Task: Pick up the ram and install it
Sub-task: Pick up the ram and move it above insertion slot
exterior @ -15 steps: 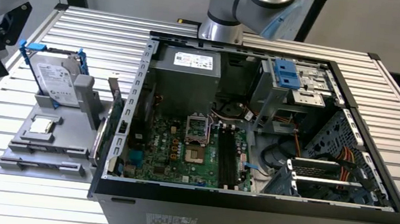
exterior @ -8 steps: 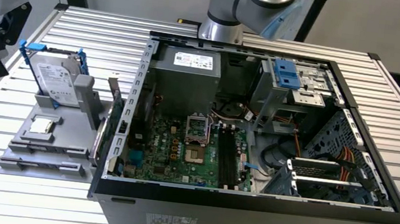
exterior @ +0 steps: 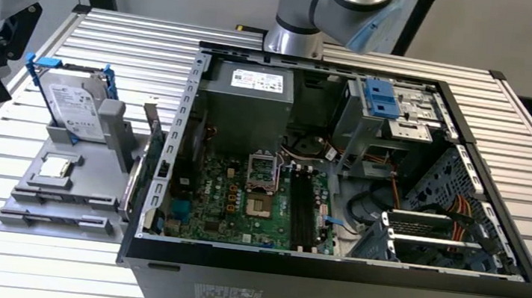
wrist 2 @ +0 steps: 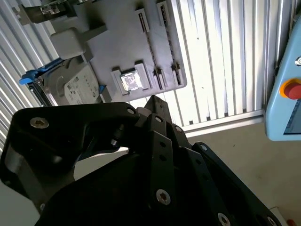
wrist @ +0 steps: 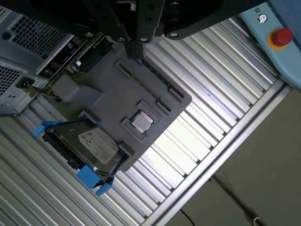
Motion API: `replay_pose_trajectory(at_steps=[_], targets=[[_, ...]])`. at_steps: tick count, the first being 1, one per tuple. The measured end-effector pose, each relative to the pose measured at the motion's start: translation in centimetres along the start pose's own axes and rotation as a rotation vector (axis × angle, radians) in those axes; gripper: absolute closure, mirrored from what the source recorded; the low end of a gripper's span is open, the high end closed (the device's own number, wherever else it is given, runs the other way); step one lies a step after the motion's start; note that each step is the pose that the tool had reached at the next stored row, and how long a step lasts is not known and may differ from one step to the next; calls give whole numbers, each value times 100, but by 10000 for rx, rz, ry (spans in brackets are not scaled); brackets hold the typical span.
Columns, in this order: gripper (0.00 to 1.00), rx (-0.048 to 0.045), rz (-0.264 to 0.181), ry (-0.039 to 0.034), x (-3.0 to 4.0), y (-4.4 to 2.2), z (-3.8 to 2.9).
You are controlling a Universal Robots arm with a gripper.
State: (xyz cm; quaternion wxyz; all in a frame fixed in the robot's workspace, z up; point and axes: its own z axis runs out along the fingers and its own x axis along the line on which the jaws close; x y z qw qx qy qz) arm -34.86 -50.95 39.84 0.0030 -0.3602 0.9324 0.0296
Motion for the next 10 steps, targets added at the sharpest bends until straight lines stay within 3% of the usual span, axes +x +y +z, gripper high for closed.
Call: replay_pose_trajectory(at_steps=[10], targets=[[100, -6, -213, 12, 0, 0, 0]])
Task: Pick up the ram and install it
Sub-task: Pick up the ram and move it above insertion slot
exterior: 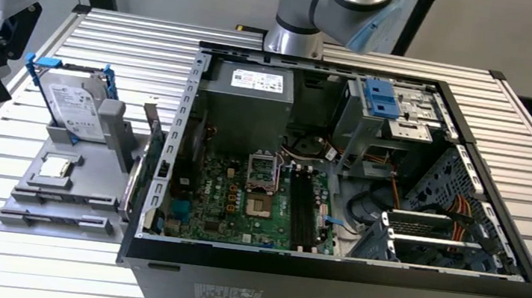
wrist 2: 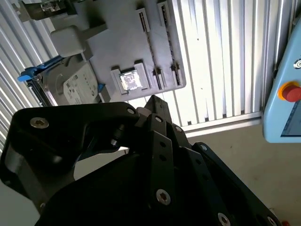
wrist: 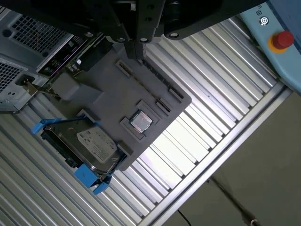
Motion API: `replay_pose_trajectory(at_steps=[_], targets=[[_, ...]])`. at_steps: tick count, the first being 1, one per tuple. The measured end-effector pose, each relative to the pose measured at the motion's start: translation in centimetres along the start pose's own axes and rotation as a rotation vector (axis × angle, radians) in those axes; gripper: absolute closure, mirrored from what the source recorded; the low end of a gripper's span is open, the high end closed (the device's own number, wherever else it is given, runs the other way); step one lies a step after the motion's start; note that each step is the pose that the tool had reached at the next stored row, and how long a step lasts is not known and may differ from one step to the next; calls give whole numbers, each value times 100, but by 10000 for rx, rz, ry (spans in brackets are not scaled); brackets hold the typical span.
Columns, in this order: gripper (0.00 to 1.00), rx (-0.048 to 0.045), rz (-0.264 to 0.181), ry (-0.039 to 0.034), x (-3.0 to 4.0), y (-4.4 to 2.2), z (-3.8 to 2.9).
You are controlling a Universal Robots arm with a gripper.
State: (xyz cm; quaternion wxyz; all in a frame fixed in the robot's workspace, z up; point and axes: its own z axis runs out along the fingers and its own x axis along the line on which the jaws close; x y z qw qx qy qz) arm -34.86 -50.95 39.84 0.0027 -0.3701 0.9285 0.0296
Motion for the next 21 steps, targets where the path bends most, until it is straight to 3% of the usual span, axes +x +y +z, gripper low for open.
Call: replay_pose_trajectory(at_steps=[9, 21], targets=[[100, -1, -26, 2, 0, 0, 0], [100, -10, -458, 27, 0, 1, 0]])
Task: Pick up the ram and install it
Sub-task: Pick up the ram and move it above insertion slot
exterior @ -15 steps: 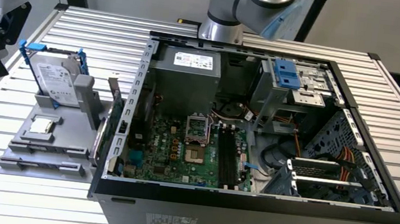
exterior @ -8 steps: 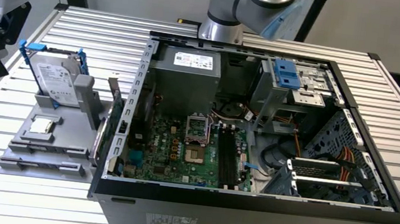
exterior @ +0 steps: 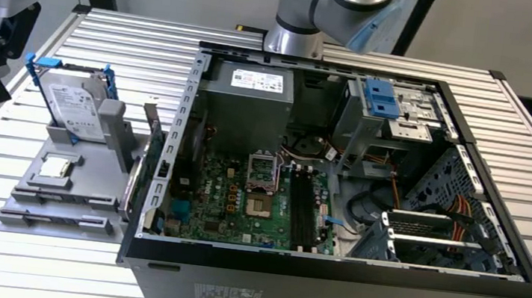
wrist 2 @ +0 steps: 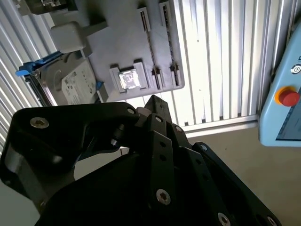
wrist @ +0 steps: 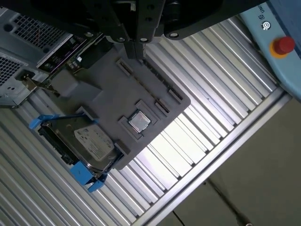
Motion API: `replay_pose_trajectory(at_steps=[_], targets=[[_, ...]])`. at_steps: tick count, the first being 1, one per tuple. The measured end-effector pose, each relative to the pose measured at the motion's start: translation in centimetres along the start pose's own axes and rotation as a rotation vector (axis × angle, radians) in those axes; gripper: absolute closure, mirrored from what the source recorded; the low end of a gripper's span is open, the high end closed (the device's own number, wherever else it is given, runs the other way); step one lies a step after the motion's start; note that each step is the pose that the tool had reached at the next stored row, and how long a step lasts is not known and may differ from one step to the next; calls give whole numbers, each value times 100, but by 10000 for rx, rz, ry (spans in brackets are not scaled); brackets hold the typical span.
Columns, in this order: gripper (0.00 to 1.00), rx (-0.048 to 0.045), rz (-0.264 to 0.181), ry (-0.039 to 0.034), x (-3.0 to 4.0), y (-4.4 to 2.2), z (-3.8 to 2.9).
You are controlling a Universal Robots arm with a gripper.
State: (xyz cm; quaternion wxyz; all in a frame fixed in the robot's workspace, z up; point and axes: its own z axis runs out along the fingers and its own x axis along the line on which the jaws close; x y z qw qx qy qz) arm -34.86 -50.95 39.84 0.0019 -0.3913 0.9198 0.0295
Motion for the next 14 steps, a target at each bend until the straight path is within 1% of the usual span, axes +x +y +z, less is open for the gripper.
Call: replay_pose_trajectory(at_steps=[14], targets=[[100, -14, -702, 41, 0, 0, 0]])
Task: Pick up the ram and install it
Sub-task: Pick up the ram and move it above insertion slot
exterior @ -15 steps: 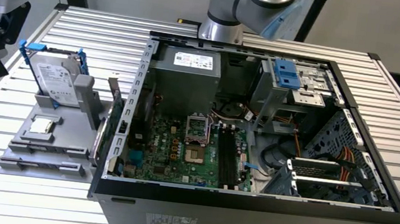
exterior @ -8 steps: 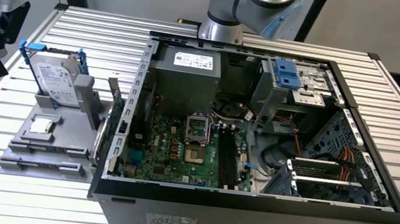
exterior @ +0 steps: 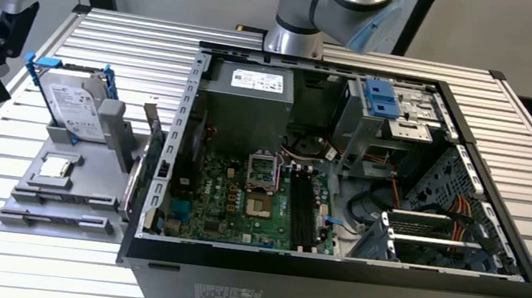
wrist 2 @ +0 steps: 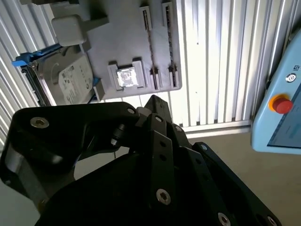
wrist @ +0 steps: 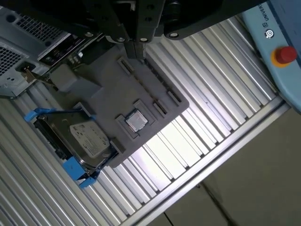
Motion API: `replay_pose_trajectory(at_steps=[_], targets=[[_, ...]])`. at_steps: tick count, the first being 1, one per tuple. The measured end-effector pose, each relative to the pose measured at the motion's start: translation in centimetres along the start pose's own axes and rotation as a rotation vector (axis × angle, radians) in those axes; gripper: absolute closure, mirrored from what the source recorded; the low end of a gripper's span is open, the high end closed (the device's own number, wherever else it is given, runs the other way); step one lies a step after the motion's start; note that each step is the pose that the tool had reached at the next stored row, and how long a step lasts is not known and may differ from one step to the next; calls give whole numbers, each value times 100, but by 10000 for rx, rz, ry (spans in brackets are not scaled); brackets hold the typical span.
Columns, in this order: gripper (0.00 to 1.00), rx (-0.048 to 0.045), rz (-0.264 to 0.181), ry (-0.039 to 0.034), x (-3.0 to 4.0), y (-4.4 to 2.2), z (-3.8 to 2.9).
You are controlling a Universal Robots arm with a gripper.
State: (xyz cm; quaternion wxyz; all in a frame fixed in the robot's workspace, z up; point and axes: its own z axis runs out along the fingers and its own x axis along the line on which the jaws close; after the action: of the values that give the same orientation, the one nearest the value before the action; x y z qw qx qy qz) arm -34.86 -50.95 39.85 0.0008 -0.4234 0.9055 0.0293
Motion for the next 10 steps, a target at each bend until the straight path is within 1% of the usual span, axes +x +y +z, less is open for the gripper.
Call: replay_pose_trajectory(at_steps=[10], targets=[[100, -9, -511, 33, 0, 0, 0]])
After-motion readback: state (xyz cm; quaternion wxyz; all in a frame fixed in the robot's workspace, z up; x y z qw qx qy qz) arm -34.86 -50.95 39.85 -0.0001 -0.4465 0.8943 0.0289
